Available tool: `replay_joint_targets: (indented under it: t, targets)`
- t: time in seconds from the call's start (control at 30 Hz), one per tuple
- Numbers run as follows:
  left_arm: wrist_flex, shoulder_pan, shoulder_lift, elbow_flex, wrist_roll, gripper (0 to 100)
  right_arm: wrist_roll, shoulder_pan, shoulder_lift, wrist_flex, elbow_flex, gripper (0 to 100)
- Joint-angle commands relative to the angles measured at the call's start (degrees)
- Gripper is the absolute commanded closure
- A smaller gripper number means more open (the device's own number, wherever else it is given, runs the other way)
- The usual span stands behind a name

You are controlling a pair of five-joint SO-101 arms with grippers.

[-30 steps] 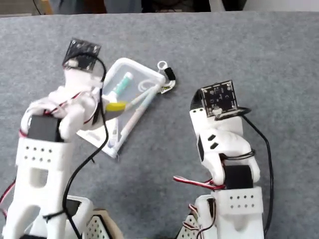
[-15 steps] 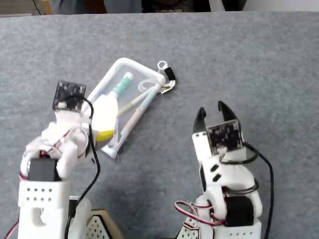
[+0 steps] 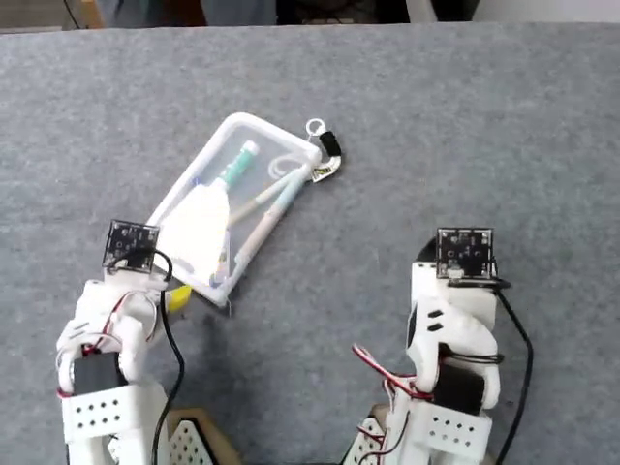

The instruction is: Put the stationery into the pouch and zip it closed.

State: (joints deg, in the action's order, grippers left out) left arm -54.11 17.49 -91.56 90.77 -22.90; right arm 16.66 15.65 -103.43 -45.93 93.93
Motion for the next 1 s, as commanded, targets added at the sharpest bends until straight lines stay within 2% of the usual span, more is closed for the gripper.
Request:
replay_joint_targets:
  t: [0.0, 0.23, 0.33, 0.47, 0.67, 0.8, 0.97]
  targets:
    - [1.1, 1.6, -4.0, 2.1, -0.9, 64, 0.6, 0.9, -3.2, 1.4, 1.9, 83.9]
    - [0.9, 1.5, -7.9, 6.8, -0.6, 64, 0.4, 0.8, -3.1, 0.6, 2.7, 83.9]
    - [0.7, 1.5, -8.0, 6.8, -0.6, 64, 0.4, 0.8, -3.1, -3.7, 2.7, 83.9]
    - [-4.8, 1.2, -8.4, 6.8, -0.6, 64, 0.3, 0.8, -3.1, -9.3, 2.7, 83.9]
    - [-6.1, 1.5, -8.1, 6.8, 0.4, 64, 0.2, 0.7, -3.1, -13.5, 2.7, 83.9]
    - [-10.5, 1.0, -8.4, 6.8, 2.2, 72, 0.2, 0.7, -3.1, -16.5, 2.7, 83.9]
    - [-11.3, 1.5, -8.4, 6.8, 2.0, 80, 0.2, 0.7, -3.1, -19.7, 2.7, 83.9]
